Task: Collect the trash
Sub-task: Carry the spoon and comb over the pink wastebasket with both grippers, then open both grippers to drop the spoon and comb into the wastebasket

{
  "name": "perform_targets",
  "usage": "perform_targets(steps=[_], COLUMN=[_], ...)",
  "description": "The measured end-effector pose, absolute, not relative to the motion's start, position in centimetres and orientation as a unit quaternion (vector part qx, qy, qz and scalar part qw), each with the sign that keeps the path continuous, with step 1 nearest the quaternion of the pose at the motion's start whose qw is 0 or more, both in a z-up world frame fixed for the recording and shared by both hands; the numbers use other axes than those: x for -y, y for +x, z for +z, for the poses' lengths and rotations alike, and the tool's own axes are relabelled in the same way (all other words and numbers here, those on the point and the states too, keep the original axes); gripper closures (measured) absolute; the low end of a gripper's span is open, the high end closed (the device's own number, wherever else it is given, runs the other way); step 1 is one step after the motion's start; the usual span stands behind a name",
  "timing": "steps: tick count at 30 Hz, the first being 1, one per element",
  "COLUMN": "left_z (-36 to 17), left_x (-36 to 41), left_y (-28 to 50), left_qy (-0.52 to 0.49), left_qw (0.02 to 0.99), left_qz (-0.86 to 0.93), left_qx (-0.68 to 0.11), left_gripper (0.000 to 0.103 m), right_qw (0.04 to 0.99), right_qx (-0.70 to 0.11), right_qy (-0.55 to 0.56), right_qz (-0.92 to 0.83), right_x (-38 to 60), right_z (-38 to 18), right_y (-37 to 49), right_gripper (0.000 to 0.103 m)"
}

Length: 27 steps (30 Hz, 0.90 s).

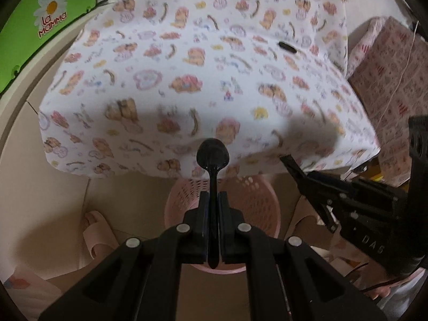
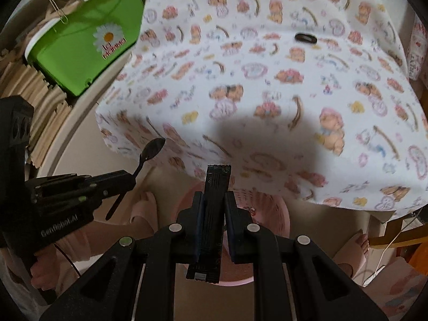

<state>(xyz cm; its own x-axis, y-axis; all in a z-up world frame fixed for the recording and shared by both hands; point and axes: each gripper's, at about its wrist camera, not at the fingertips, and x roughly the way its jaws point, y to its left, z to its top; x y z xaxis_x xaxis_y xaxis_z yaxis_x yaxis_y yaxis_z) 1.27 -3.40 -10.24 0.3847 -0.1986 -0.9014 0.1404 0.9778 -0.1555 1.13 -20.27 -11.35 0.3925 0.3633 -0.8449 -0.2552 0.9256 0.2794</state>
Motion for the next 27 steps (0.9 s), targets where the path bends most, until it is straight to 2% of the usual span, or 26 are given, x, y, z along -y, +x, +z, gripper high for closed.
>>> perform_targets(steps=[12,27], left_z=[-15.5,-17.3], left_x=[3.5,3.6], left_y=[2.9,3.3], left_qy=[-0.059,-0.08], left_qw=[0.776,0.752], left_qz=[-0.117,-0.115], left_qx=[-0.616,-0.644], left_gripper=[0.098,0.098], right_qw=[0.79,0.786], right_qx=[-0.584,-0.592], right_qy=[0.082,0.085], right_qz=[0.167,0.161], right_x=[21.0,20.1], right_z=[-17.0,-18.3], right_y=[2.3,2.6], right_gripper=[0.087,0.083])
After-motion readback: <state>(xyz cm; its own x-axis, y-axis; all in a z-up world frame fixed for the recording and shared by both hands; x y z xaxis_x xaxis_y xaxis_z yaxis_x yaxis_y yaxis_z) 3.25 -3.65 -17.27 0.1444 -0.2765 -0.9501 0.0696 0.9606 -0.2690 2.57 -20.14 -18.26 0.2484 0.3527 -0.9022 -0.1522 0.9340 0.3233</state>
